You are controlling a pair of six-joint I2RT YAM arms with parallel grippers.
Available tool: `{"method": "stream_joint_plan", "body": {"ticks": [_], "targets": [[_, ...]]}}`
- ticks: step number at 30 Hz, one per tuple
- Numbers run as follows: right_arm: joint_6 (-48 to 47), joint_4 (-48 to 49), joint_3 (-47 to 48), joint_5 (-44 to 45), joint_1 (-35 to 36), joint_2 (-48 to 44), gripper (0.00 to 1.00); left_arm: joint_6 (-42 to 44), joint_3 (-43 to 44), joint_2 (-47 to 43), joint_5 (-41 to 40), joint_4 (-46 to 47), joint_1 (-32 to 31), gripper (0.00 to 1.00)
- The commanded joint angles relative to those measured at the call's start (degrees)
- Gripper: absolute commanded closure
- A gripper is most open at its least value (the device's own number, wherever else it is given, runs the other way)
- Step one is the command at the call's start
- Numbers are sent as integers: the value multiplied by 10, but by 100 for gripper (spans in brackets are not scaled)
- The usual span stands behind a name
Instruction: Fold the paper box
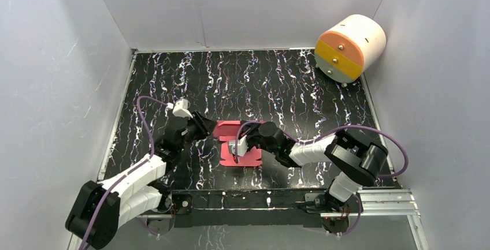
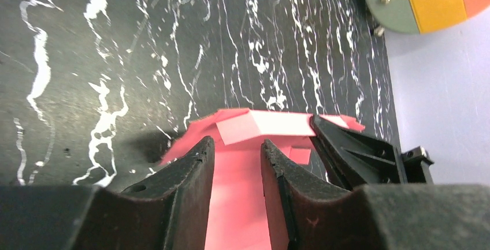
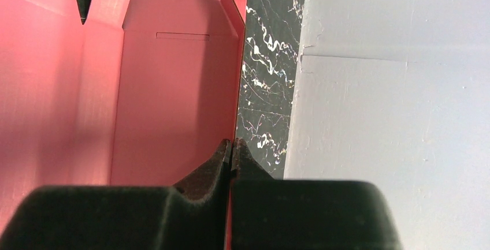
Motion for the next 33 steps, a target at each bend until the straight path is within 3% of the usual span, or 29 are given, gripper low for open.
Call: {"method": "stream_joint_plan", "body": {"ticks": [1, 6, 9, 20, 33], "targets": [[-13, 26, -6, 2, 4, -17, 100, 18, 6, -42, -85, -39, 11, 66], [-15, 10, -2, 5, 4, -23, 100, 49, -4, -6, -65, 7, 40, 63], [-17, 7, -4, 7, 4, -24, 100, 67, -25, 17, -12, 72, 61, 62], [-20, -6, -1, 4, 4, -25, 100, 142, -60, 77, 73, 192, 65, 61], [-26, -17, 6, -3, 4, -24, 100, 205, -42, 135, 92, 214, 65, 64]]}}
